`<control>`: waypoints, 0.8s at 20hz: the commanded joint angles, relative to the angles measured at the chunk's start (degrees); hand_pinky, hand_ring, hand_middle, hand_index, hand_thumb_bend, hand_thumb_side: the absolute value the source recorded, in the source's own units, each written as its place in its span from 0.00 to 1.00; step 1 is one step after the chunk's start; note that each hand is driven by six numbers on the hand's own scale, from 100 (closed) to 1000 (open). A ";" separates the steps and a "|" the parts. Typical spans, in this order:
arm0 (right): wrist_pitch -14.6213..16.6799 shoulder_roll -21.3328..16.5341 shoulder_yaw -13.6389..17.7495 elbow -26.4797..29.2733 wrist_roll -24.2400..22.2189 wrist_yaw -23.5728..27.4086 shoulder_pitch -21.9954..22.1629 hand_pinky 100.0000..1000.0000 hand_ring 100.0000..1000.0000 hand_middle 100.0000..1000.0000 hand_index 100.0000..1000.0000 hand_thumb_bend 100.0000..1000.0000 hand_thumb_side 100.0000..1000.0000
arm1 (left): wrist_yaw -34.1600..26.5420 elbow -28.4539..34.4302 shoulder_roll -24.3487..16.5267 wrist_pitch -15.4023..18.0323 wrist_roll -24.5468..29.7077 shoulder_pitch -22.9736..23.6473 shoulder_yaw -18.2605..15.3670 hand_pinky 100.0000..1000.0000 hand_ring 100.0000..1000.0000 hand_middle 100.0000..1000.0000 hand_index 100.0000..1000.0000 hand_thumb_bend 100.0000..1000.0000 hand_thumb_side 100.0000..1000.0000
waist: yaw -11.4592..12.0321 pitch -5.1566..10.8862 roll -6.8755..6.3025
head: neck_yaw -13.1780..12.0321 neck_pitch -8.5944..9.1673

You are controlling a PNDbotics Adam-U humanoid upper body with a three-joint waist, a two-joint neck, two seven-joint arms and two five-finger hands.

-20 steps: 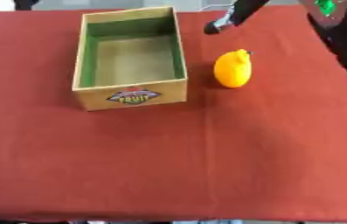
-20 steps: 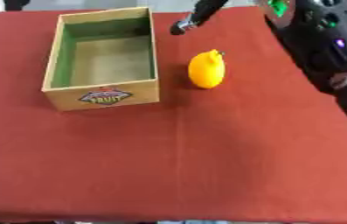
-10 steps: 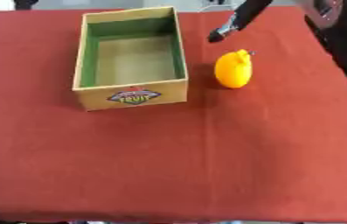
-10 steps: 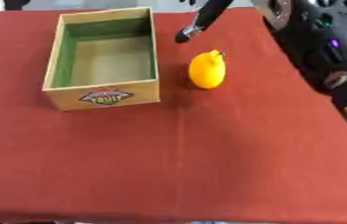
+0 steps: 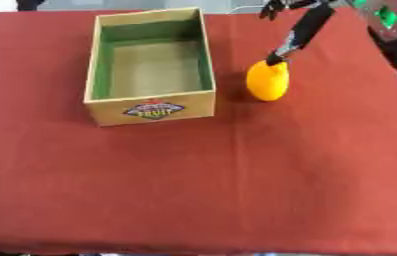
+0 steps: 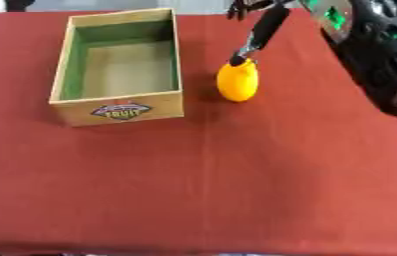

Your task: Pick up objects on the table and place them in the box.

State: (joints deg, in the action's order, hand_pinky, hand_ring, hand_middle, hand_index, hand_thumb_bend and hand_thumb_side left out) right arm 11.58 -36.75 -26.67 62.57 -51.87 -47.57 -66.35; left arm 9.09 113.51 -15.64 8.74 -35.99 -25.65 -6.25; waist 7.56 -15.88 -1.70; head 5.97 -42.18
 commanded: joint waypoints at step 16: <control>-0.20 -1.30 -0.82 -2.06 2.26 -0.61 2.05 0.83 0.91 0.82 1.00 0.49 0.57 | -0.28 1.08 -1.15 0.14 0.09 -0.77 -0.23 0.51 0.51 0.58 0.74 0.01 0.85 | 0.68 0.55 -0.29 | 0.05 0.90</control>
State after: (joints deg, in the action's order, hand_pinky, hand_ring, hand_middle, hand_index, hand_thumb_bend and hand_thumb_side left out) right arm 11.48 -37.06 -27.67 60.44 -50.07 -47.86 -63.41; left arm 9.07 113.51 -15.64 8.75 -35.98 -25.69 -6.25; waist 8.15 -16.30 -2.00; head 5.99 -41.84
